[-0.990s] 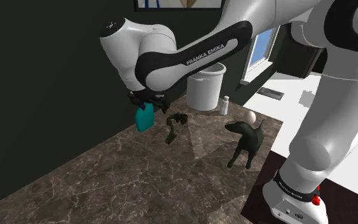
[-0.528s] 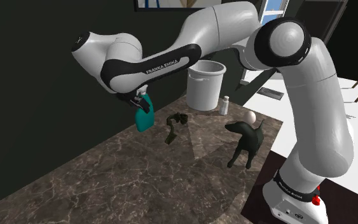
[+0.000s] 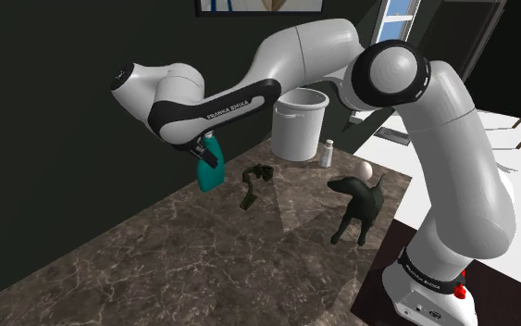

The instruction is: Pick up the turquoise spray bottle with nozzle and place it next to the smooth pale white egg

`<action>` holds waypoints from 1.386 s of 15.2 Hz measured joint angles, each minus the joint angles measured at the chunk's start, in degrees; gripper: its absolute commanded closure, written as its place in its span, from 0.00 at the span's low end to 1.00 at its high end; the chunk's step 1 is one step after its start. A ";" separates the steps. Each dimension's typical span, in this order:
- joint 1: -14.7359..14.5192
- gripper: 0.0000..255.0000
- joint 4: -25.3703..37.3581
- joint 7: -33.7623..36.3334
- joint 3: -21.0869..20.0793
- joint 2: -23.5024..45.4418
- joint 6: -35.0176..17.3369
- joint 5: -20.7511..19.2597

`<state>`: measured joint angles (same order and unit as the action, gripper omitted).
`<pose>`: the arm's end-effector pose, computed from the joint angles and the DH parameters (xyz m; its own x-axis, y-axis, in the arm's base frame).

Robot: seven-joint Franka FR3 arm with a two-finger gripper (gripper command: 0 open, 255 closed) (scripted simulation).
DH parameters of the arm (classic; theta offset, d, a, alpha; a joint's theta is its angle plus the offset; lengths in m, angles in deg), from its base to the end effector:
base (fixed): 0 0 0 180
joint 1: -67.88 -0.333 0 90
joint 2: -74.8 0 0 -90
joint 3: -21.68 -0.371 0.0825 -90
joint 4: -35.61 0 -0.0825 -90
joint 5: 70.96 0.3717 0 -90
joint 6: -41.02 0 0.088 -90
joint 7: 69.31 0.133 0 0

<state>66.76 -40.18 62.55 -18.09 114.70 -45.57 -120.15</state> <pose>0.6584 0.2667 0.3966 0.0365 -0.8562 0.5154 -0.9990 -0.0448 -0.0037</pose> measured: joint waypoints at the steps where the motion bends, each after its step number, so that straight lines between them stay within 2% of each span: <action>1: 0.39 0.00 -0.67 0.11 0.03 -0.11 -0.53 -0.04; 7: 0.63 0.00 -1.16 0.28 0.08 -0.06 -1.03 -0.12; 8: 0.63 1.00 -1.16 0.28 0.08 -0.06 -1.03 -0.12; 21: 0.45 1.00 -0.10 -0.48 -0.05 -0.47 0.08 0.12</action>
<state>67.21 -40.28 62.07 -18.14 114.23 -45.49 -120.03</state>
